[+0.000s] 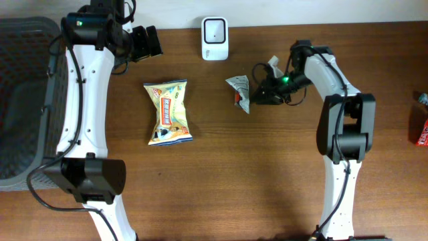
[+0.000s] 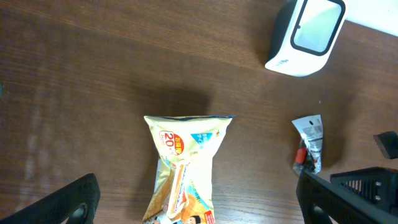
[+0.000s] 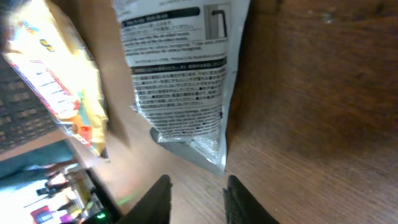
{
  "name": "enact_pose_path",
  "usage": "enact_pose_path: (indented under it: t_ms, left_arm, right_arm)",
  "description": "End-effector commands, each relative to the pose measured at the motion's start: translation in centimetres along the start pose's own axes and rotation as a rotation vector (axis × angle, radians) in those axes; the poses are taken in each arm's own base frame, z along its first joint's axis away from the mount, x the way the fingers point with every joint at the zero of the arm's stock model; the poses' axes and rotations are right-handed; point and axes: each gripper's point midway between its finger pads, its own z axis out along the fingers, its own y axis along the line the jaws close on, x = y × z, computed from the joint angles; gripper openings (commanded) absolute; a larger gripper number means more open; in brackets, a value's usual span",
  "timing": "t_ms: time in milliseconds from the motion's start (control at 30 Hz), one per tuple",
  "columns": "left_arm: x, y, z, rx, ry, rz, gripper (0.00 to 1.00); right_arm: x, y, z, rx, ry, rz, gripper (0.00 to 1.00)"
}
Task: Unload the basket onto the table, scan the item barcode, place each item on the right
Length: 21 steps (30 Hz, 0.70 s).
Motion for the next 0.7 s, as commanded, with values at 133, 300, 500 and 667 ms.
enact_pose_path:
  t_ms: [133, 300, 500, 667]
  left_arm:
    - [-0.2, 0.4, -0.4, -0.011, -0.012, -0.012, 0.99]
    - [-0.2, 0.4, -0.4, -0.01, -0.013, -0.012, 0.99]
    - [-0.2, 0.4, -0.5, -0.01, -0.013, -0.011, 0.99]
    - [-0.2, 0.4, -0.5, -0.01, -0.013, -0.012, 0.99]
  right_arm:
    - [-0.9, 3.1, -3.0, 0.773, -0.126, -0.22, 0.35]
    - [-1.6, 4.9, -0.5, 1.005, -0.201, -0.306, 0.35]
    - [-2.8, 5.1, 1.1, 1.112, -0.291, -0.316, 0.28]
    - [-3.4, 3.6, 1.4, 1.16, -0.299, -0.308, 0.28]
